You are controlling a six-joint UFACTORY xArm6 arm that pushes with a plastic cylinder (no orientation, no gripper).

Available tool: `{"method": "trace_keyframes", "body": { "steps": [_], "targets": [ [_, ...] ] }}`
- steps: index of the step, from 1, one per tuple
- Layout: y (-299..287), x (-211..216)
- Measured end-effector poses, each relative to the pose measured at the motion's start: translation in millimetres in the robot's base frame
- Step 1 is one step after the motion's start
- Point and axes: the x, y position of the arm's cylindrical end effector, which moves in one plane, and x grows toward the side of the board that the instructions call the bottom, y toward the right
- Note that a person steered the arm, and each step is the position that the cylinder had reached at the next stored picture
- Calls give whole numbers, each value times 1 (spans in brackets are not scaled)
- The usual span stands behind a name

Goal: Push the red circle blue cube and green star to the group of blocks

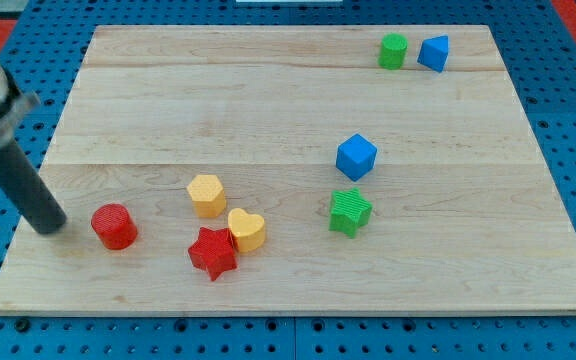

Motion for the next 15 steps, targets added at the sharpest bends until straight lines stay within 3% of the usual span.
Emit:
{"method": "trace_keyframes", "body": {
  "steps": [1, 2, 3, 4, 6, 7, 8, 9, 10, 11, 12, 13, 14, 15],
  "targets": [
    [69, 8],
    [101, -10],
    [29, 1],
    [7, -37],
    [94, -39],
    [98, -108],
    [202, -152],
    [296, -159],
    [334, -128],
    [245, -120],
    [236, -115],
    [354, -128],
    [391, -73],
    [326, -35]
  ]
}}
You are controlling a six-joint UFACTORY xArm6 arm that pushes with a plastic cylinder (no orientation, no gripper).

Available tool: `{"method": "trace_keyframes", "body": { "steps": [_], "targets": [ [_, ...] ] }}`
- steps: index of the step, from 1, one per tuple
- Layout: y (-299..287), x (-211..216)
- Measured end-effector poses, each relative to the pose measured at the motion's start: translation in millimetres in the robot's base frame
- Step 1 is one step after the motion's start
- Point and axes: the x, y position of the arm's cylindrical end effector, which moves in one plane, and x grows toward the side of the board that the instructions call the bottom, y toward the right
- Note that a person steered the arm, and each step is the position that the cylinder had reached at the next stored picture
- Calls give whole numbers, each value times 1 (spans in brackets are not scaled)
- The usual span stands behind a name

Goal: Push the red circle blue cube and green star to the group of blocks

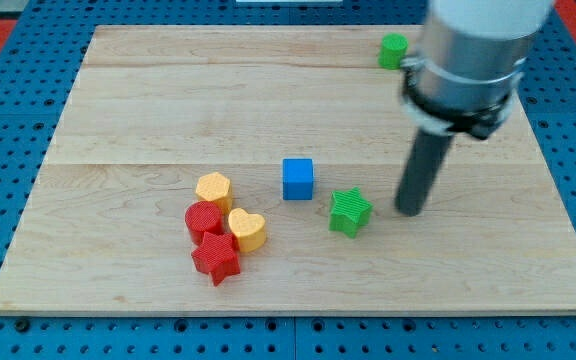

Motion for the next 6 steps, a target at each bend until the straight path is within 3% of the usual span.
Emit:
{"method": "trace_keyframes", "body": {
  "steps": [1, 2, 3, 4, 5, 6],
  "targets": [
    [-76, -3],
    [-113, -5],
    [-28, -29],
    [3, -54],
    [-79, -75],
    [-159, -58]
  ]
}}
